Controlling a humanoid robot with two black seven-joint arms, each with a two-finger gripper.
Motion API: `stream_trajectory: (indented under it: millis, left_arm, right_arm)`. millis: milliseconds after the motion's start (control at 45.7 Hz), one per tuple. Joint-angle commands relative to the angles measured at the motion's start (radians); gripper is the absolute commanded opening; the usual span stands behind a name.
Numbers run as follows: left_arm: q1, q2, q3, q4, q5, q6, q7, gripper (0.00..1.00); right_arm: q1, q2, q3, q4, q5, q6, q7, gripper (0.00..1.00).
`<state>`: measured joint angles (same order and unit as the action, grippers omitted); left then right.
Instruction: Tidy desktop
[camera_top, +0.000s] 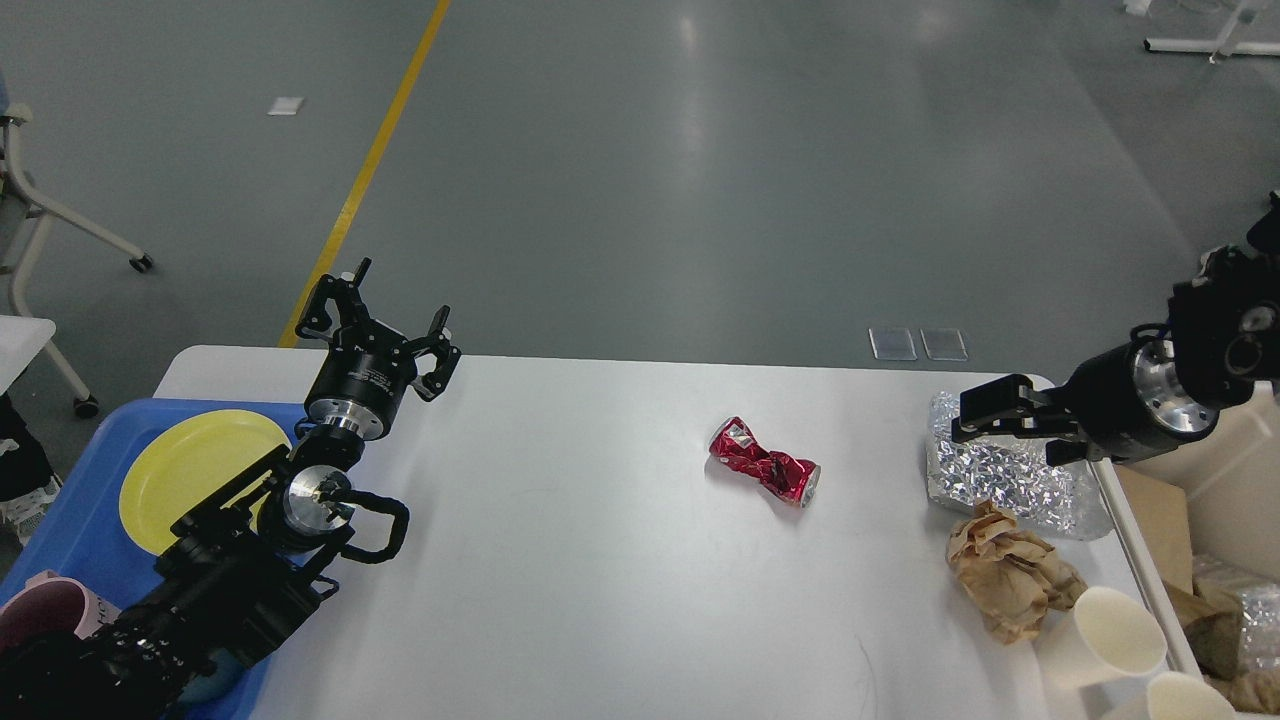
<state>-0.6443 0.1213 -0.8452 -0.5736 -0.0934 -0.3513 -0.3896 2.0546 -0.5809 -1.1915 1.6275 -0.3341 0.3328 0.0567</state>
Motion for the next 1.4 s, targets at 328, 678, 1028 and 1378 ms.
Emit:
stream_trajectory:
  millis: [328,678,1028,1378]
  left_arm:
    - [0.000,0.000,0.000,0.000,0.000,0.000,0.000,0.96]
    - [0.000,0.000,0.000,0.000,0.000,0.000,0.000,0.96]
    - [0.000,0.000,0.000,0.000,0.000,0.000,0.000,0.96]
    - [0.000,0.000,0.000,0.000,0.000,0.000,0.000,0.96]
  right_arm:
    - [0.009,0.151,-0.022,0.114,0.336,-0.003,-0.028,1.00]
    - [-0.123,0.159,-0.043,0.081,0.348,-0.152,-0.026,1.00]
    - [-0.346,0.153,-0.048,-0.169,0.326,-0.277,-0.014,1.00]
    - [-0.559,0.173,-0.059,-0.406,0.237,-0.340,-0.002,1.00]
